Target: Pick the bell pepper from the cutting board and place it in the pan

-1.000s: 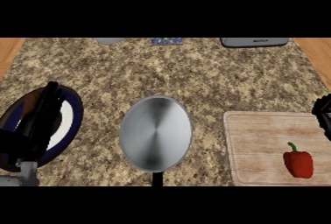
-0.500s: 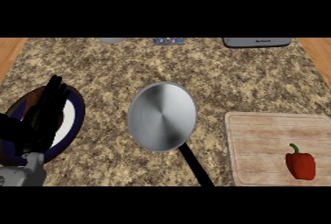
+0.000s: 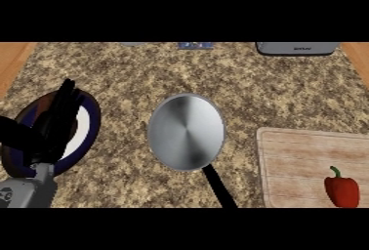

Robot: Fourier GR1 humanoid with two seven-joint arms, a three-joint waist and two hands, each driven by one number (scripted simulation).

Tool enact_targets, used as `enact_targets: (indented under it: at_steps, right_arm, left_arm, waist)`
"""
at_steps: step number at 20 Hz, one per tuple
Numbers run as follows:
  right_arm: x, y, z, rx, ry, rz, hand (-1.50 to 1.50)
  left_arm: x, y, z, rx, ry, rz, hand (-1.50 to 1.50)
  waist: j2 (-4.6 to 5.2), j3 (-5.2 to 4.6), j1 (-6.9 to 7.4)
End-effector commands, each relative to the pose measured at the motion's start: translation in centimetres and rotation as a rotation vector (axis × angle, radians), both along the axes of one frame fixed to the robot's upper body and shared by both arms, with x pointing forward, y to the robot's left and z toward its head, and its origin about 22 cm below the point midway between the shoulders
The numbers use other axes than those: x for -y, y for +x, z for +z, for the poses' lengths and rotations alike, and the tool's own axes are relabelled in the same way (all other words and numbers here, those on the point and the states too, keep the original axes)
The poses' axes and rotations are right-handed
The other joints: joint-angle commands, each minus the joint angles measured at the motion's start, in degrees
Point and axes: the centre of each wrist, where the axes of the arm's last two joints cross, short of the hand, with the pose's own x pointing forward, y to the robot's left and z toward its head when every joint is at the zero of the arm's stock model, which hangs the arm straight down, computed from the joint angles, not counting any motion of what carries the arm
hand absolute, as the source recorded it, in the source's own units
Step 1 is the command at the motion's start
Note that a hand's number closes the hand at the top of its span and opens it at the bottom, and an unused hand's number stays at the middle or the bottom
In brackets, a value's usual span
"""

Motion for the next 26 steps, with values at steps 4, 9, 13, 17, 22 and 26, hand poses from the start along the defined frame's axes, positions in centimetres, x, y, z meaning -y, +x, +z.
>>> enact_targets:
  at_steps: [4,9,13,17,22,26]
  right_arm:
    - [-4.6,2.0,0.2,-0.122,-0.249,0.033,-1.50]
    - [-6.3,2.0,-0.3,-0.395,-0.455,0.081,-1.50]
    - [-7.7,1.8,-0.2,-0.449,-0.524,0.114,-1.50]
    - [-9.4,0.5,-1.3,-0.410,-0.565,0.130,-1.50]
    - [-11.3,0.2,0.2,-0.341,-0.725,0.080,-1.50]
    - [-12.6,0.6,-1.0,-0.341,-0.756,0.041,-1.50]
  left_arm:
    - [0.6,0.0,0.9,-0.016,0.009,-0.016,0.00]
    - [0.8,0.2,0.0,-0.021,0.012,-0.009,0.00]
    - [-0.4,0.4,0.8,-0.016,0.003,0.011,0.00]
    - [-0.2,0.6,0.2,-0.013,0.010,0.019,0.00]
    - [-0.5,0.1,0.1,-0.027,0.000,0.007,0.00]
    - [-0.3,2.1,0.2,-0.009,0.012,0.008,0.00]
  waist:
    - [0.04,0.02,0.67]
    - [0.22,-0.03,0.77]
    - [-0.06,0.00,0.03]
    - [-0.17,0.01,-0.55]
    - [-0.18,-0.01,-0.56]
    - [0.03,0.01,-0.21]
